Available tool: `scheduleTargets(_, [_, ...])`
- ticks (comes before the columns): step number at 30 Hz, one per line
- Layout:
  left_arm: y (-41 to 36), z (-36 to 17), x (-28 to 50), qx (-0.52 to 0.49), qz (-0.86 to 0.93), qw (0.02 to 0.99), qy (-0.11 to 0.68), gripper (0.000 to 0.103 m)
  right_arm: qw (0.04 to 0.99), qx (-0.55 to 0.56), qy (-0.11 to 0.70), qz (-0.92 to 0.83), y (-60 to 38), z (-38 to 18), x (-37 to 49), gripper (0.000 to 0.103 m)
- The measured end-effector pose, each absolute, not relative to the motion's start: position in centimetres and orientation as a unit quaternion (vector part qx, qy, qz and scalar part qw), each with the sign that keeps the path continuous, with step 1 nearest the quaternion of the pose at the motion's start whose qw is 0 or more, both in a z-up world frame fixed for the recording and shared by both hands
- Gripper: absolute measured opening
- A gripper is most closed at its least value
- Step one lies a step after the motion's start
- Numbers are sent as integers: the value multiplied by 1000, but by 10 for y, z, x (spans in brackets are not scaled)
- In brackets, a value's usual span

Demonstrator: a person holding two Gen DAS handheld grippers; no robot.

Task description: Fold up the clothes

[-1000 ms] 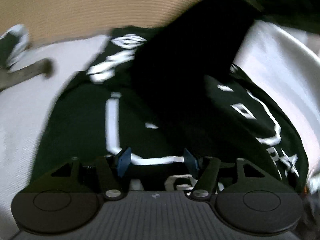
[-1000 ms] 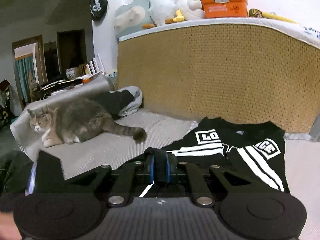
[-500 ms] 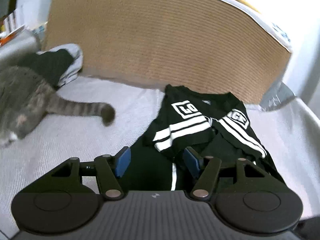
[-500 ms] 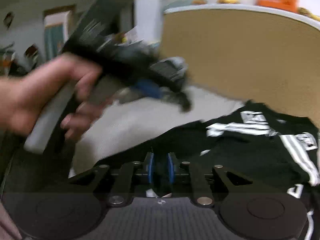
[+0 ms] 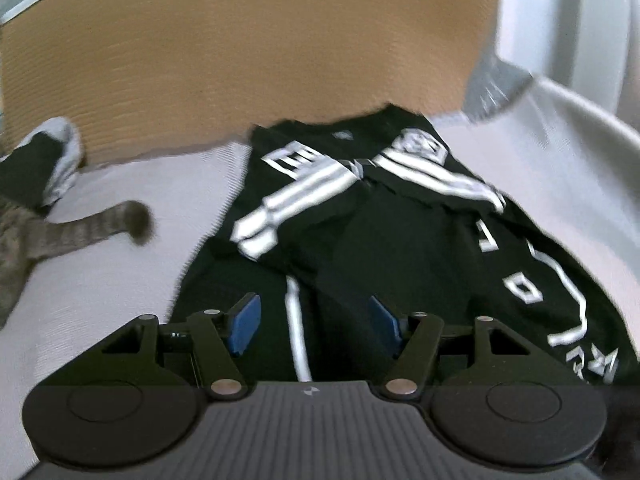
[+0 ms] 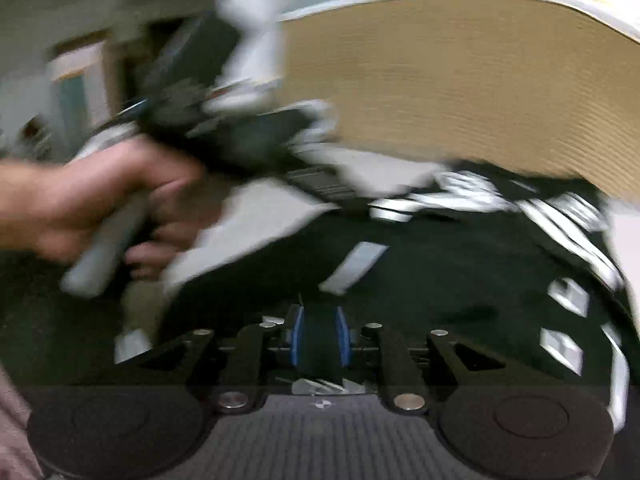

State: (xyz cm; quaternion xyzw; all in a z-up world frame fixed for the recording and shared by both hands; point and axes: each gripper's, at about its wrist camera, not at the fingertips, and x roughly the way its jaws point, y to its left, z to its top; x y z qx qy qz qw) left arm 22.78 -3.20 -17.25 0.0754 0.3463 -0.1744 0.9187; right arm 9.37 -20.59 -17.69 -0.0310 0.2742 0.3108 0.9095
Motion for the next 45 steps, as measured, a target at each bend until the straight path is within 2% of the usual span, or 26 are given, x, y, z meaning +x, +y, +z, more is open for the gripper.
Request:
scheduleTargets(6, [-71, -198, 218, 156, -236, 897, 339, 64, 938, 84, 280, 185, -271, -212, 91, 21])
scheduleTargets(10, [-84, -210, 213, 138, -229, 895, 358, 61, 938, 141, 277, 155, -292, -230, 83, 21])
scheduleTargets(18, [-99, -229, 206, 165, -208, 900, 344, 56, 940, 147, 269, 152, -289, -232, 80, 22])
scheduleTargets(20, [-97, -228, 209, 170, -199, 899, 351, 50, 938, 159, 267, 155, -293, -235, 82, 22])
scheduleTargets(24, [-86, -225, 210, 179, -174, 900, 358, 50, 935, 171, 266, 159, -296, -237, 84, 22])
scheduleTargets(31, [-57, -213, 203, 151, -138, 902, 379, 48, 934, 175, 266, 161, -298, -237, 84, 22])
scheduleTargets(37, [-40, -206, 204, 120, -170, 878, 430, 49, 933, 178, 268, 163, -300, -236, 84, 22])
scheduleTargets(45, [6, -179, 215, 41, -107, 900, 421, 55, 933, 176, 269, 164, -300, -235, 83, 22])
